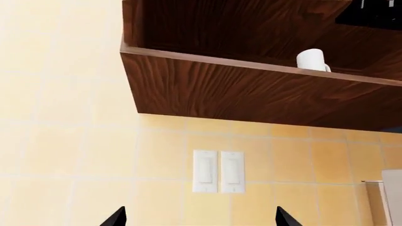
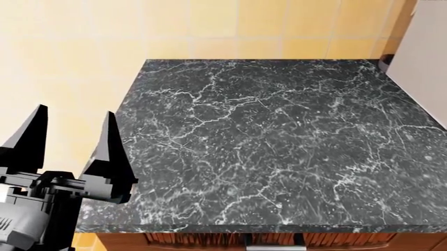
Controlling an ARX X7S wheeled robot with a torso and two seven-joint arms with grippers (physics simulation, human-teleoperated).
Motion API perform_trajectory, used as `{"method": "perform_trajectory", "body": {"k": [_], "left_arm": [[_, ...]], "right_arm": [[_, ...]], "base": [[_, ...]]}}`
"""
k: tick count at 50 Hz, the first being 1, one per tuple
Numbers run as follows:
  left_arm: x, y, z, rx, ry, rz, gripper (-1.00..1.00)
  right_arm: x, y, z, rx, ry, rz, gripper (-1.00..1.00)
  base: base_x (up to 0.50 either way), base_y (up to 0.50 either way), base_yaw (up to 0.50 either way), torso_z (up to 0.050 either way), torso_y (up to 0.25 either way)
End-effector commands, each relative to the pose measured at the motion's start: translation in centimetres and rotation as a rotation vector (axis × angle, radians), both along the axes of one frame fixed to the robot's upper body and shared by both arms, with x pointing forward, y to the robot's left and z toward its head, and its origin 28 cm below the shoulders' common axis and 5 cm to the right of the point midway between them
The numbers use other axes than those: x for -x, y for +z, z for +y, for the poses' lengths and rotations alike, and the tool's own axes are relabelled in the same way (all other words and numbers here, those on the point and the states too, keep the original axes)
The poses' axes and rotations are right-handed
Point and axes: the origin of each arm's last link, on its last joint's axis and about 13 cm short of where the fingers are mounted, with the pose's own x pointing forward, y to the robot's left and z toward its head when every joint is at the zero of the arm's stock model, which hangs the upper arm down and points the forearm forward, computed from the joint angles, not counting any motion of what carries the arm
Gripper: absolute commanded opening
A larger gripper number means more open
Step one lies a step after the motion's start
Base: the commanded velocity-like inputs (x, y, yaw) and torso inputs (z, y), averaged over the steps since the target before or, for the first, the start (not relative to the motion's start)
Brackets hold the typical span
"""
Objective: Pick the mug from the cabinet, place it under the coffee machine dispenser, and press the start button.
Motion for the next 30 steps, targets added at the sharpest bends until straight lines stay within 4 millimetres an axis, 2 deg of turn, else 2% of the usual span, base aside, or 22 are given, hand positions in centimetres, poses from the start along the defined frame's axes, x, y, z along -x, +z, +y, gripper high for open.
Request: {"method": "perform_trajectory", "body": {"k": [1,30], "left_arm": [[-0.04,0.01,-0.03,-0.002,-0.001,0.0,1.0],[0.04,-0.12,-0.07,0.001,-0.001,0.003,1.0]], "right_arm": [[0.01,-0.01,0.0,0.0,0.003,0.003,1.0],[0.12,-0.13,0.04,-0.018,0.025,0.038,1.0]], "base": [[0.15,0.0,0.0,0.0,0.0],[0.15,0.0,0.0,0.0,0.001]]}}
